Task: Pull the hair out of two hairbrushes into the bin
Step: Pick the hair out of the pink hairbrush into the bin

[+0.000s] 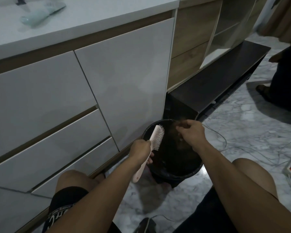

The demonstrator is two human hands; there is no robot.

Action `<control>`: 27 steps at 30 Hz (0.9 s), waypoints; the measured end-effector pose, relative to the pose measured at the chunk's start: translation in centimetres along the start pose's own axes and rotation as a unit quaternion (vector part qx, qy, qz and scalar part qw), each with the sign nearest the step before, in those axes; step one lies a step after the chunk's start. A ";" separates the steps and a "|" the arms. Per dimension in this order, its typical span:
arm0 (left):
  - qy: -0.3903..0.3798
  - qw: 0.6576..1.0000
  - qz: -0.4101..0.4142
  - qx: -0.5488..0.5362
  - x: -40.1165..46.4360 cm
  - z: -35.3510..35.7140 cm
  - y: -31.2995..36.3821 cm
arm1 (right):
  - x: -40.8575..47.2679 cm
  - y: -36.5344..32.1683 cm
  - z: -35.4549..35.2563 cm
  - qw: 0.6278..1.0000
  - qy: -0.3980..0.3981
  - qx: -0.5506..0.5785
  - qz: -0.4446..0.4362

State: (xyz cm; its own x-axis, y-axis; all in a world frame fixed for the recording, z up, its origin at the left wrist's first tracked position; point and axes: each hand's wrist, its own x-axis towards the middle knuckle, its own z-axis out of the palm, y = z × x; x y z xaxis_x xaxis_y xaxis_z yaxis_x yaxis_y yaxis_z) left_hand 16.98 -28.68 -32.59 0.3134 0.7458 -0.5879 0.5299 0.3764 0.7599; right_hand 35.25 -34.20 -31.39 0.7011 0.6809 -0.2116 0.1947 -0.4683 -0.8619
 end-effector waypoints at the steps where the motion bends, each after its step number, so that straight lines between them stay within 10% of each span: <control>1: 0.000 1.000 -0.003 -0.001 0.2 0.1 -0.1 | 0.2 0.0 0.1 1.000 -0.008 0.001 0.007; 10: -0.018 0.999 -0.030 0.005 1.6 1.9 0.3 | 0.0 0.8 2.4 0.983 -0.177 -0.039 -0.012; 20: 0.011 0.998 -0.051 0.018 3.2 2.3 -0.1 | 3.3 3.7 2.3 0.988 -0.056 -0.136 0.044; 27: 0.005 0.997 -0.068 -0.024 4.0 1.7 -0.2 | 3.6 5.1 3.1 0.968 -0.175 -0.145 0.105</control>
State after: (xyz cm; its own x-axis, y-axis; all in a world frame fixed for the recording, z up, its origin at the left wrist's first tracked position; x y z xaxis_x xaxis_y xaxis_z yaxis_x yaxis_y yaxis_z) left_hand 19.43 -26.67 -35.60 0.2334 0.6912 -0.6840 0.5280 0.5005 0.6860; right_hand 36.61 -32.38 -37.93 0.4816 0.6783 -0.5550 0.2927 -0.7214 -0.6277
